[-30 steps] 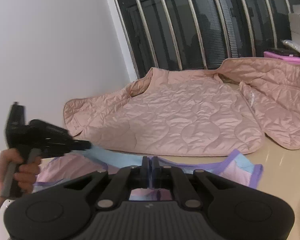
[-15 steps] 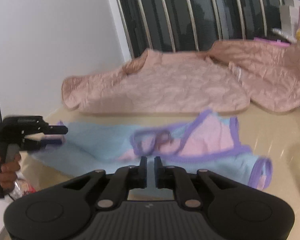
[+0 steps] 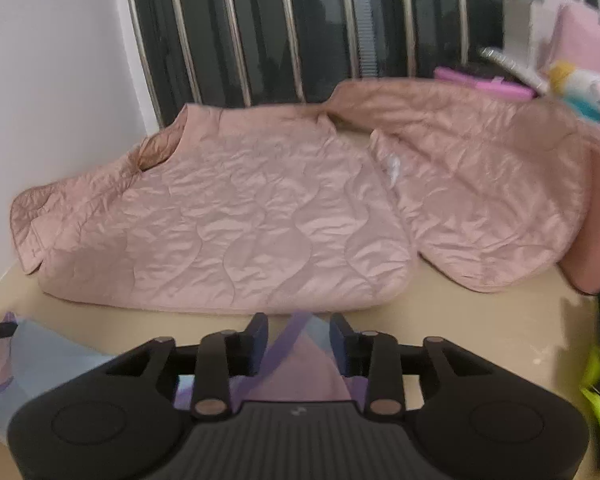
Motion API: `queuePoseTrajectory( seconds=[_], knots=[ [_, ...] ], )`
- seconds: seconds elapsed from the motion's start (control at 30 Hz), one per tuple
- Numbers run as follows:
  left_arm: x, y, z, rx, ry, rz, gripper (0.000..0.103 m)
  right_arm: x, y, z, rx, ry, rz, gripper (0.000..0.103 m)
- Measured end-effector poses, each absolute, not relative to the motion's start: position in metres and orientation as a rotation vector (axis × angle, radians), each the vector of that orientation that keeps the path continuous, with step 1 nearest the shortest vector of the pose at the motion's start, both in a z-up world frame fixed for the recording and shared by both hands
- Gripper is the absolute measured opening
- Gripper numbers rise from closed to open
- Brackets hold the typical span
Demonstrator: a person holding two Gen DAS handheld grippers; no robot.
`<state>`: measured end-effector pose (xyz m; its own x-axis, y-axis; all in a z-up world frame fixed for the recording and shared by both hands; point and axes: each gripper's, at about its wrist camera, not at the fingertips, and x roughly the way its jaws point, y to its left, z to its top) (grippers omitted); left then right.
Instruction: Fold clothes
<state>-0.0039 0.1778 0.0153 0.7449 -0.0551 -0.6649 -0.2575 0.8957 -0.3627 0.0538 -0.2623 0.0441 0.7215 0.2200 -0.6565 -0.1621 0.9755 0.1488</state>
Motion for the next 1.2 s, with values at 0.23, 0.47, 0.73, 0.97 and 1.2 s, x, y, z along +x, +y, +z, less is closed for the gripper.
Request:
queuePoseTrajectory(
  seconds=[0.23,0.47,0.73,0.97,1.2],
  knots=[
    [-0.007,0.182,0.014,-0.473,0.730,0.132,0.000,0.064,-0.247,0.025,-0.001,0.735,0.132,0.001],
    [-0.015,0.179,0.012,-0.454,0.710,0.139,0.001,-0.074,-0.265,0.038,0.120,0.266,0.069,0.002],
    [-0.040,0.169,0.038,-0.448,0.625,0.161,0.004,-0.122,-0.283,-0.002,0.196,0.451,0.016,0.018],
    [-0.044,0.074,0.073,-0.351,0.562,-0.158,0.008,-0.084,-0.296,0.052,0.202,0.361,0.041,0.040],
    [-0.009,0.007,0.046,-0.309,0.710,-0.310,0.008,-0.004,-0.297,0.036,0.251,0.694,0.045,0.038]
  ],
)
